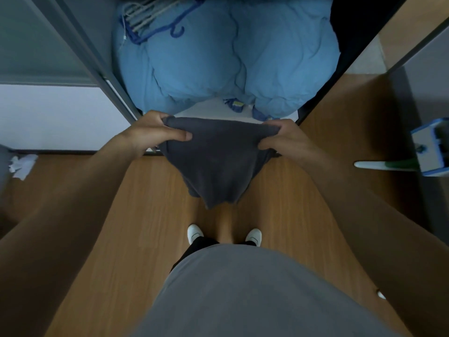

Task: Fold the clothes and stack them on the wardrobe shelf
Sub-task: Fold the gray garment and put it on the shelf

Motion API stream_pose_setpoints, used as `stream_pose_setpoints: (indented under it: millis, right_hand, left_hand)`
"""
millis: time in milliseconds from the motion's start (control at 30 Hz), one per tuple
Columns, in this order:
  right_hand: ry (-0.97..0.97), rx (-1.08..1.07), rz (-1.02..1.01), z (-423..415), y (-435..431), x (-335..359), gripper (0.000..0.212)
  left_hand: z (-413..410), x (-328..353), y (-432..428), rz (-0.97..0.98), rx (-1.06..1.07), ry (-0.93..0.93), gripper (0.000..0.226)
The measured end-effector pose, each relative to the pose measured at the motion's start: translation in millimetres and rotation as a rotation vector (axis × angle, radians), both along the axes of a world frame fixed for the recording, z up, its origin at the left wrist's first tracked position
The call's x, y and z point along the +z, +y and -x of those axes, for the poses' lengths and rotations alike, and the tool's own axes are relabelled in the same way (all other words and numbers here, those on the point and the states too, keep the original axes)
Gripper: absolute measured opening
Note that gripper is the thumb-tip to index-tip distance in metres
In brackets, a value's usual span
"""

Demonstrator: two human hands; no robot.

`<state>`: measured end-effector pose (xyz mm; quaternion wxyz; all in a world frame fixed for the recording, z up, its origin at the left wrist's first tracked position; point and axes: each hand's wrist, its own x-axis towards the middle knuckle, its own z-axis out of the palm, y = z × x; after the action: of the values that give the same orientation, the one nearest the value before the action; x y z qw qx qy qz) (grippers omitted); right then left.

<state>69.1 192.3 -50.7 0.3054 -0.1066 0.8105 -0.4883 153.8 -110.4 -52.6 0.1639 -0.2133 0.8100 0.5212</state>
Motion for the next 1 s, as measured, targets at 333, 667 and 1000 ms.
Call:
stream_pose_setpoints:
  millis: [333, 667, 1000]
  right_hand:
    - [-0.341, -0.444, 0.712, -21.3, -7.8, 16.5, 0.024]
    - [-0.446, -0.501, 0.716, -19.6, 19.6, 25.6, 0.046]
    - [-0.475, -0.484, 1.076, 9.4, 48.6, 33.3, 0.068]
  left_hand:
    - [-27.3, -53.2, 54.5, -0.306, -0.095, 0.074, 0.027]
    - [-2.6, -41.9, 83.2, -0.834, 0.384, -0.054, 0.031]
    - [27.2, 9.8, 120.5, -0.897, 0.541, 0.187, 0.054]
